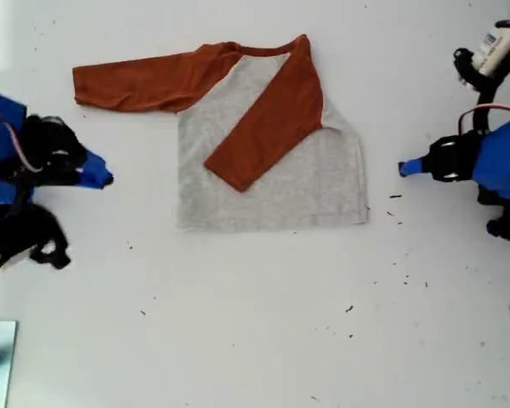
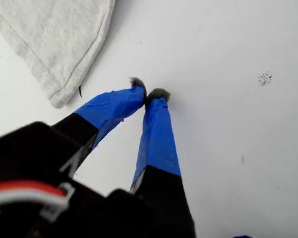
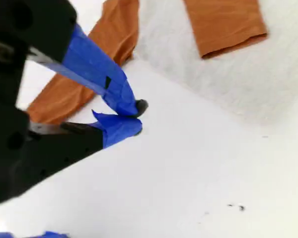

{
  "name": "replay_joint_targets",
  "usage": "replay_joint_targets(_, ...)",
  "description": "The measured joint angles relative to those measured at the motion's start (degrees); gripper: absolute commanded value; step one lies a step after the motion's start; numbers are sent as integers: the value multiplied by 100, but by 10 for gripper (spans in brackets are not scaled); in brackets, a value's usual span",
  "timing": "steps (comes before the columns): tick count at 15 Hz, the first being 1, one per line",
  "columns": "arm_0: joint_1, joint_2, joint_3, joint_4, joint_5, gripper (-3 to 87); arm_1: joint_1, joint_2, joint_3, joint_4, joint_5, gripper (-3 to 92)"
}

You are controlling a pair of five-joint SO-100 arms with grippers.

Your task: Fold t shirt

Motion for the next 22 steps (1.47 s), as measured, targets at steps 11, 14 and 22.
replay_joint_targets(11,-4869,-914,-519,782,1301,383,-88,79,0,0,-18,35)
replay_joint_targets(14,-5115,-1195,-686,782,1828,398,-88,79,0,0,-18,35)
replay_joint_targets(22,-5748,-2241,1178,-1811,2505,284,-255,79,0,0,-18,35)
